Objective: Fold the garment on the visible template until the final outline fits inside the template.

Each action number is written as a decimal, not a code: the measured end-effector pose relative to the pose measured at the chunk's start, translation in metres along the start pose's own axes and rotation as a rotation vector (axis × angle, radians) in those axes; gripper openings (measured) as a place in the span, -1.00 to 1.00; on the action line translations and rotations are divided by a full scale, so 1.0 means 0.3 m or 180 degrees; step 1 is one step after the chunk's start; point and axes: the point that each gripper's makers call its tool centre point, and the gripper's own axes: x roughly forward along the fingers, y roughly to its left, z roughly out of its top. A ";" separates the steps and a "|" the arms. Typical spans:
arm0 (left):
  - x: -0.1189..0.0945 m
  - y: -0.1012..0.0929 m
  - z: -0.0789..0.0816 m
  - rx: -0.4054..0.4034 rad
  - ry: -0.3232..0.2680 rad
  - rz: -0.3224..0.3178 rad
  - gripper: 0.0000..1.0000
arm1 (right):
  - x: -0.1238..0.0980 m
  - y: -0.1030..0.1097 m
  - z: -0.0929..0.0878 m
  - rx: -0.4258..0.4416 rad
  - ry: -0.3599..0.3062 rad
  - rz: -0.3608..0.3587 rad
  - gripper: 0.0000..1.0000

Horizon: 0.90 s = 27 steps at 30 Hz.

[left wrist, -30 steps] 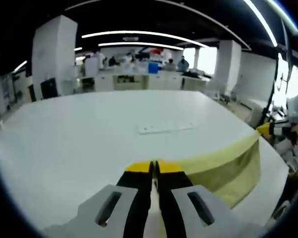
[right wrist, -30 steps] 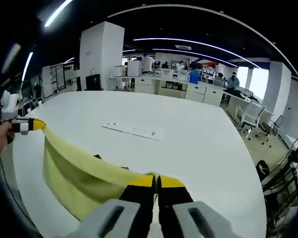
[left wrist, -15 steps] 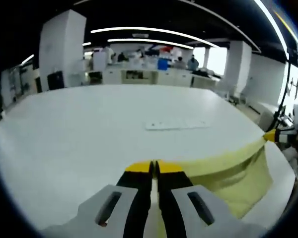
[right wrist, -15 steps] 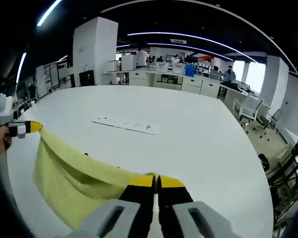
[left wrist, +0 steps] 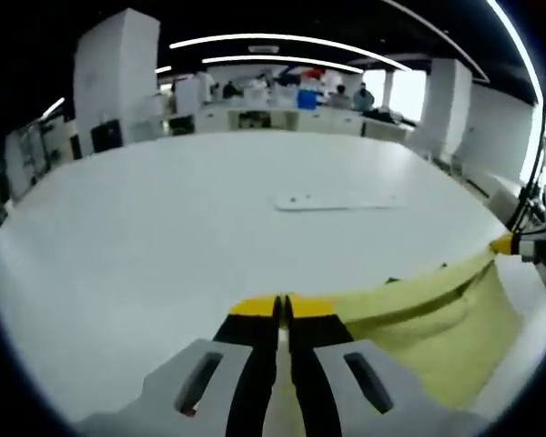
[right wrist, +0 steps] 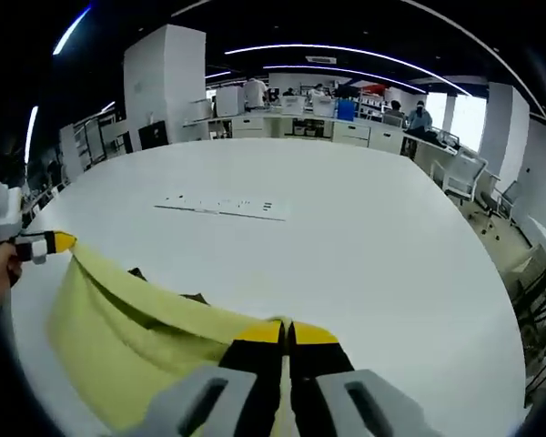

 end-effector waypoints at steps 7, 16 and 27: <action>0.044 0.013 -0.040 0.0022 0.0018 -0.0028 -1.00 | 0.043 -0.013 -0.025 0.0004 0.0042 -0.0012 -1.00; 0.073 0.018 -0.070 0.0032 0.0032 -0.0050 -1.00 | 0.073 -0.019 -0.063 0.0092 0.0127 0.0005 -1.00; 0.093 0.009 -0.069 0.0159 -0.0028 -0.0206 -0.99 | 0.088 -0.009 -0.097 0.0188 0.0236 0.0105 -1.00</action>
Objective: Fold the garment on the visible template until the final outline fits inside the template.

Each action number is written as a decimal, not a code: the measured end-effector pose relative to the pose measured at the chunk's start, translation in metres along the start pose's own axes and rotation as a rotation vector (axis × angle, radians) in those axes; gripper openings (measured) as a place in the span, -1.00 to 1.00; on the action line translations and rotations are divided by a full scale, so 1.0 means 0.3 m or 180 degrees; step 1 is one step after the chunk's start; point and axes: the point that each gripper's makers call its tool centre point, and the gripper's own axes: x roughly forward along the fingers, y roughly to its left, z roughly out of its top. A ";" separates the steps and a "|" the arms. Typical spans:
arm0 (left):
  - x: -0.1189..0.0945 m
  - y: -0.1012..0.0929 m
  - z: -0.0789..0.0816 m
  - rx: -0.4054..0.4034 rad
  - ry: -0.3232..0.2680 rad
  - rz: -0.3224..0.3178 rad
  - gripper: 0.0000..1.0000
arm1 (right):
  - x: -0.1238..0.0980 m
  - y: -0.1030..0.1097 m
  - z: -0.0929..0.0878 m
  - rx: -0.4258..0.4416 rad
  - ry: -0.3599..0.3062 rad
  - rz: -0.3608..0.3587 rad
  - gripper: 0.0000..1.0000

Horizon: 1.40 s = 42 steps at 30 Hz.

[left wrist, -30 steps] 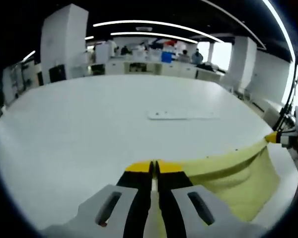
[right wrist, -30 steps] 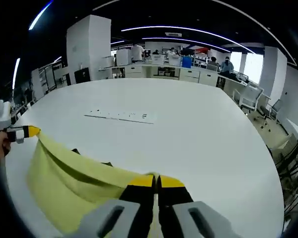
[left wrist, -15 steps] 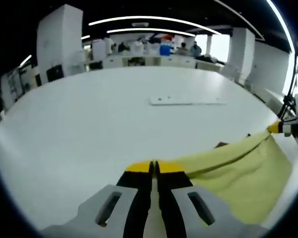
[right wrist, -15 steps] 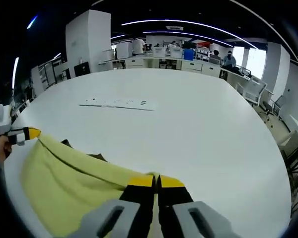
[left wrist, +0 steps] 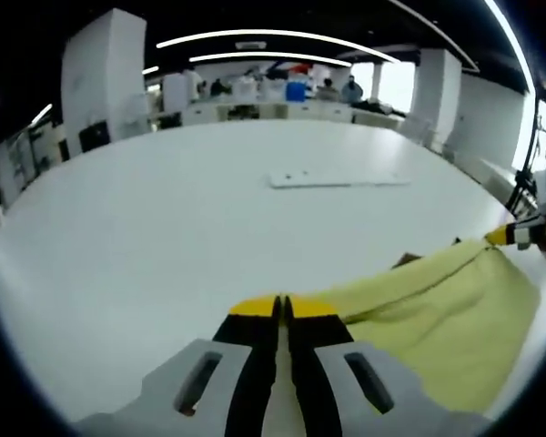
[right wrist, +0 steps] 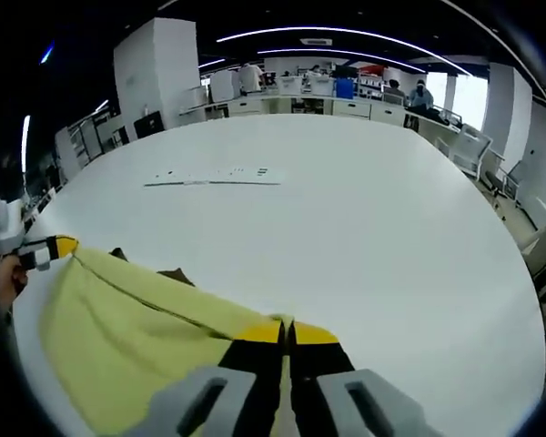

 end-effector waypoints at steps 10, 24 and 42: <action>-0.044 -0.034 0.051 0.0377 -0.0184 -0.0480 -0.63 | -0.059 -0.004 0.039 -0.0129 -0.0171 0.0216 -0.74; -0.053 -0.093 -0.063 0.1525 0.0146 -0.0799 -0.34 | -0.065 -0.003 0.014 -0.0686 -0.0166 0.0319 -0.43; 0.075 -0.013 0.002 0.1172 -0.0037 -0.0284 -0.51 | 0.048 -0.007 0.072 -0.0247 -0.0391 0.0125 -0.34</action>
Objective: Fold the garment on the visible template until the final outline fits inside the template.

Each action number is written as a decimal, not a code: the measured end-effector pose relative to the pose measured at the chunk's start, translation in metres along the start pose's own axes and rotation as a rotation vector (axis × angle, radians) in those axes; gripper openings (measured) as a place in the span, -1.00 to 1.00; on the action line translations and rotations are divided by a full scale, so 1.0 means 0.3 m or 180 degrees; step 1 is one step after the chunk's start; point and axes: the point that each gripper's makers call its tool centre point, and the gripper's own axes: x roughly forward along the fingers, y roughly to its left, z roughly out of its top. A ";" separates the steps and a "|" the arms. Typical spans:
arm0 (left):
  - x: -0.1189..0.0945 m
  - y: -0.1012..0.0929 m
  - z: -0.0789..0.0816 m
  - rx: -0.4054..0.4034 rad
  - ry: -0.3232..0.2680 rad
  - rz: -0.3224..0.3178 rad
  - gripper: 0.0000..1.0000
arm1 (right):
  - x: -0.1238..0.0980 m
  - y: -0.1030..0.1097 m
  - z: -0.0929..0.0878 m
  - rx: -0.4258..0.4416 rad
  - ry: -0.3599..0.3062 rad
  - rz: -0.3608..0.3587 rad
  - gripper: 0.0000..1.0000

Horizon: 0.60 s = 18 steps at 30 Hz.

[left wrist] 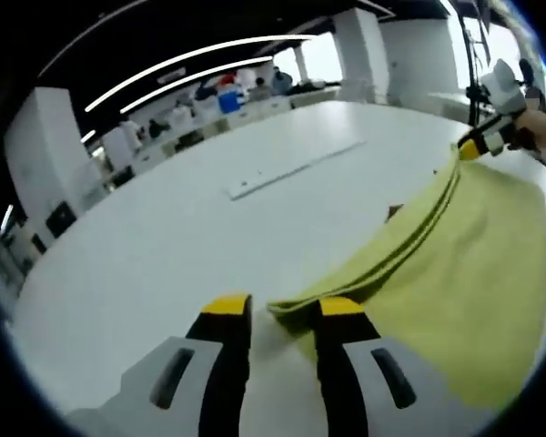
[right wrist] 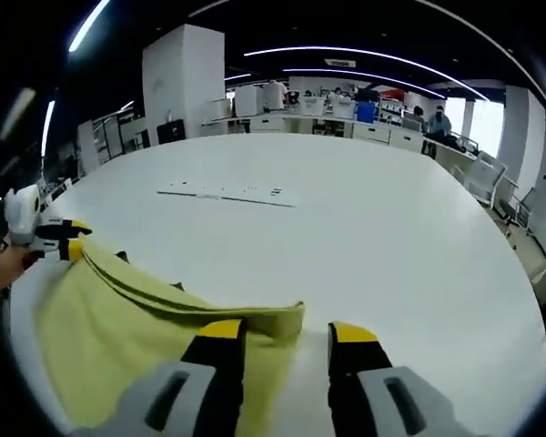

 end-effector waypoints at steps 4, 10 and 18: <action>0.002 0.020 -0.003 -0.0265 0.0025 0.0121 -0.45 | 0.013 -0.002 0.000 0.0031 0.0024 -0.0034 -0.34; -0.011 0.027 0.005 -0.0684 -0.0018 0.0073 -0.34 | 0.003 0.002 0.010 0.0048 0.0027 -0.0033 -0.24; -0.073 0.031 0.039 -0.0968 -0.0125 0.0042 -0.08 | -0.042 0.035 0.023 0.0214 0.0074 0.0119 0.04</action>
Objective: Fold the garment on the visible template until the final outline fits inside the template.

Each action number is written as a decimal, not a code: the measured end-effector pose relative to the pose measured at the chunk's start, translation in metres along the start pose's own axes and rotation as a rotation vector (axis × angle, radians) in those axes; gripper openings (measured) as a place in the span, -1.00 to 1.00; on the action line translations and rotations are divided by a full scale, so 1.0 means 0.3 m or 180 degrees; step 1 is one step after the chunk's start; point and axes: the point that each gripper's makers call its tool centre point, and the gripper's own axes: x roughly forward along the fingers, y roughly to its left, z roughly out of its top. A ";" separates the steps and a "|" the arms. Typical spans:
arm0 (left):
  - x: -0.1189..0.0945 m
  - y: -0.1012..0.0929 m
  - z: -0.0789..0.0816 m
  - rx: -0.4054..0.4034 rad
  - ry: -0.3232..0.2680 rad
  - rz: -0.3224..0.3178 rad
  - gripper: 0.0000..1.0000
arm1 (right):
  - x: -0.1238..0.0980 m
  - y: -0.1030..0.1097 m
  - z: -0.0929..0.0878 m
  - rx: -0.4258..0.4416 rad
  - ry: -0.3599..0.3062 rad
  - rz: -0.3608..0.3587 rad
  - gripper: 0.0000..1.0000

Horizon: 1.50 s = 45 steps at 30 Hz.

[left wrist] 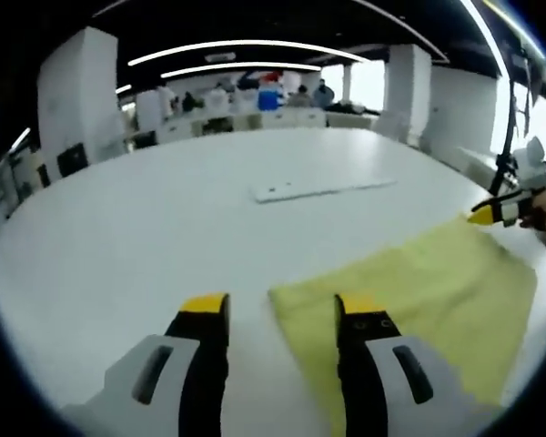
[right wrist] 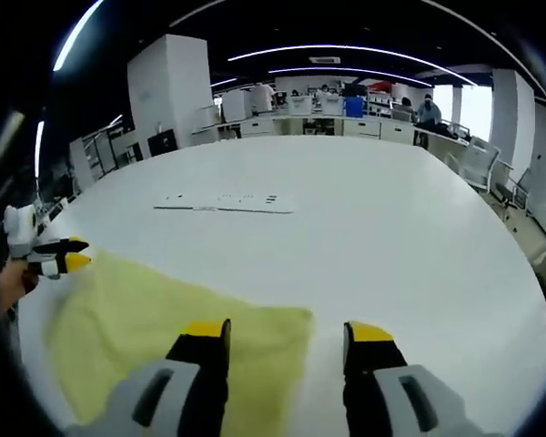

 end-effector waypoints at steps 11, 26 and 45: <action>-0.113 -0.058 0.031 -0.0045 -0.0034 -0.0207 0.37 | -0.105 0.070 -0.020 0.0002 0.0151 0.0252 0.55; -0.263 -0.105 0.021 0.0059 -0.0023 -0.0409 0.66 | -0.270 0.140 -0.093 -0.0095 0.0278 0.0511 0.69; -0.415 -0.105 -0.096 0.0012 0.0099 -0.0433 0.54 | -0.394 0.165 -0.236 -0.0014 0.0404 0.0607 0.52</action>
